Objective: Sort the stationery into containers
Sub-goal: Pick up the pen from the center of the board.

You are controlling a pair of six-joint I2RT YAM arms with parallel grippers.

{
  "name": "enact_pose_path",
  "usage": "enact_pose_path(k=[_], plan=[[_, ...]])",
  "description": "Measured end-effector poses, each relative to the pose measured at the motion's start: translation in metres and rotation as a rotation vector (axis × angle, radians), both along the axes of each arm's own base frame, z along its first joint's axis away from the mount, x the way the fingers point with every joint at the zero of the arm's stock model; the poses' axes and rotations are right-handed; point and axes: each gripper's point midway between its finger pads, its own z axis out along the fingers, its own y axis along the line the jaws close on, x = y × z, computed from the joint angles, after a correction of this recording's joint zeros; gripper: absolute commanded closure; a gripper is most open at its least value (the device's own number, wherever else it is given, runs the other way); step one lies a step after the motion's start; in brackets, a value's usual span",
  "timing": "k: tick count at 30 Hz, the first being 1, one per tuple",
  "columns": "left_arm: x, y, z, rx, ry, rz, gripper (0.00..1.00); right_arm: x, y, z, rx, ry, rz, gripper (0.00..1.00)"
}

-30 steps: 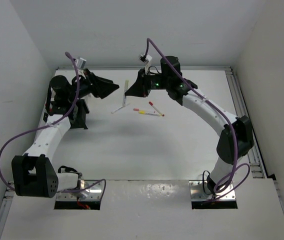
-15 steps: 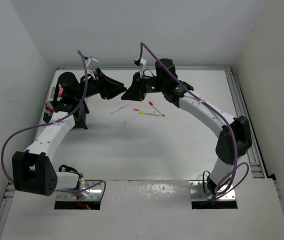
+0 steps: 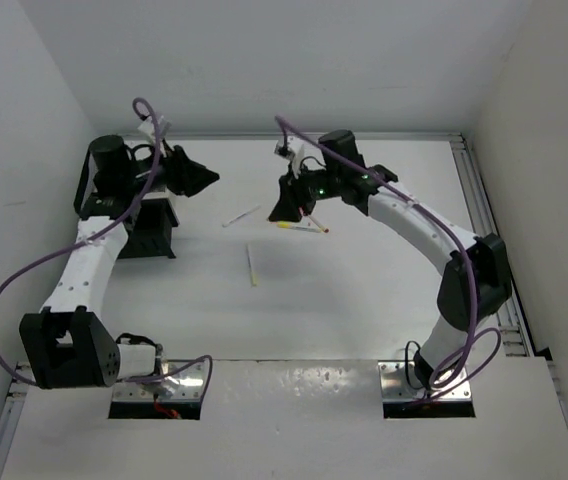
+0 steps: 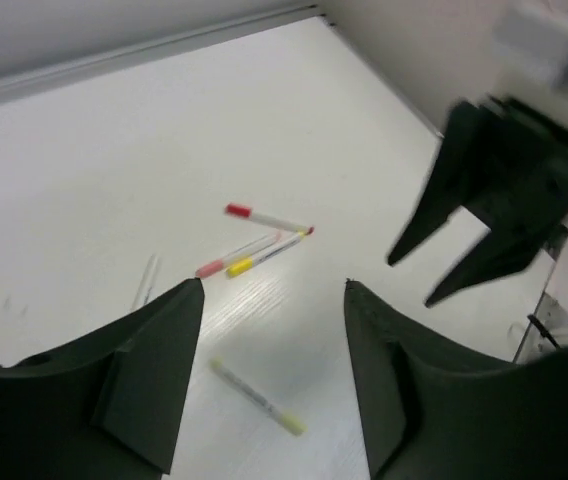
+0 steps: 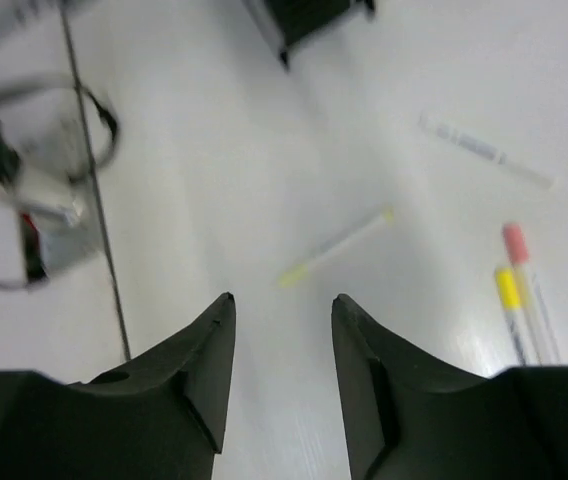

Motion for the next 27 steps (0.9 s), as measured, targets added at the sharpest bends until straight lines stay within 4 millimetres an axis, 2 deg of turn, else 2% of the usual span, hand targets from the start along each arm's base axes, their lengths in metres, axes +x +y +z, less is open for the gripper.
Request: enact_pose_path(k=[3,5,6,7,10,14,17,22,27], plan=[[0.006,0.043,-0.007,0.008,0.040,0.128,0.15,-0.026,-0.006,-0.046,-0.181,-0.021,0.058,0.54],[0.008,0.074,-0.012,-0.007,0.066,0.237,0.09,-0.051,-0.003,-0.077,-0.283,-0.021,0.106,0.52],[0.007,0.092,-0.016,-0.017,0.083,0.303,0.07,-0.065,-0.001,-0.093,-0.334,-0.014,0.128,0.47],[0.007,0.103,-0.017,-0.022,0.093,0.345,0.02,-0.077,0.002,-0.107,-0.381,0.000,0.145,0.47],[0.005,0.130,-0.015,-0.032,0.109,0.470,0.00,-0.091,0.016,-0.139,-0.502,0.034,0.107,0.46],[-0.002,0.153,-0.011,-0.007,0.127,0.602,0.00,-0.077,0.040,-0.171,-0.588,0.097,-0.031,0.47],[-0.005,0.167,-0.009,0.019,0.136,0.678,0.00,-0.064,0.051,-0.191,-0.627,0.131,-0.138,0.50],[-0.015,0.187,-0.014,0.044,0.167,0.767,0.00,-0.039,0.059,-0.213,-0.665,0.135,-0.294,0.57],[-0.021,0.192,-0.008,0.057,0.144,0.793,0.00,-0.025,0.059,-0.225,-0.689,0.126,-0.377,0.60]])
